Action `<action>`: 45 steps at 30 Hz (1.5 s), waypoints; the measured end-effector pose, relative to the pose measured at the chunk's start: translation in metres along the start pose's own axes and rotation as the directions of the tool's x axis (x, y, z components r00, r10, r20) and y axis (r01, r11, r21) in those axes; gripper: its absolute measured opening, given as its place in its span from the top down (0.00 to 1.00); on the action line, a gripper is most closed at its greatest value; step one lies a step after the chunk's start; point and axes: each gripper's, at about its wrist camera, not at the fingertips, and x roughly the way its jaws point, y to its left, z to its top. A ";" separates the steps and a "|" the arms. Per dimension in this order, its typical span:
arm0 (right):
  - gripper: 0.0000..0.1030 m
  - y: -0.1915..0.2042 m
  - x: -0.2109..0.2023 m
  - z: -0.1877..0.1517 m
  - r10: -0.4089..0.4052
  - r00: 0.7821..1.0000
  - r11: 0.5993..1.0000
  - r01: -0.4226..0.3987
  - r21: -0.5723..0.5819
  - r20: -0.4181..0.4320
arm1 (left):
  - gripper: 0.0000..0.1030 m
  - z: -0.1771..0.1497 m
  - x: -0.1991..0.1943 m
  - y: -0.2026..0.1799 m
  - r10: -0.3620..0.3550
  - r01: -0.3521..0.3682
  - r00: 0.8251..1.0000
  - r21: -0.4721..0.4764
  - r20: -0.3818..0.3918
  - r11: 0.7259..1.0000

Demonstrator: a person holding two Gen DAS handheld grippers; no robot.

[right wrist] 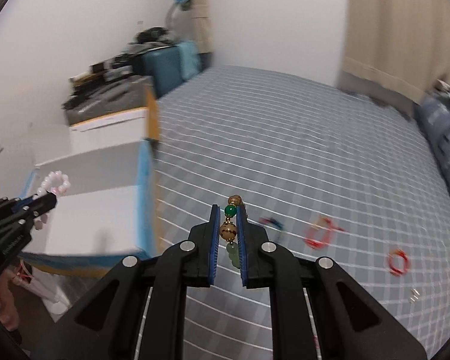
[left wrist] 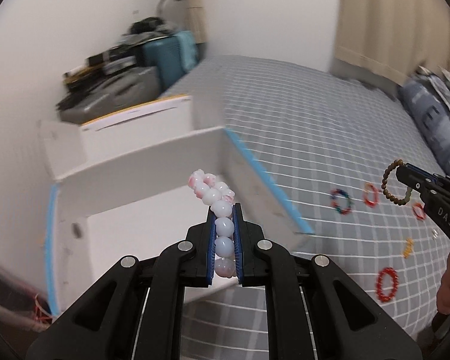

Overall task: Organize jewelry
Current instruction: 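Carry both bracelets into the white box and open both tools, then withdraw both tools from the box back over the bed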

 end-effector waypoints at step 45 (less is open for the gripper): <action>0.63 0.176 0.171 -0.017 0.152 0.924 0.976 -0.197 -0.095 -0.352 | 0.87 -0.052 0.104 0.153 0.076 -0.150 0.961 -0.271 -0.265 0.951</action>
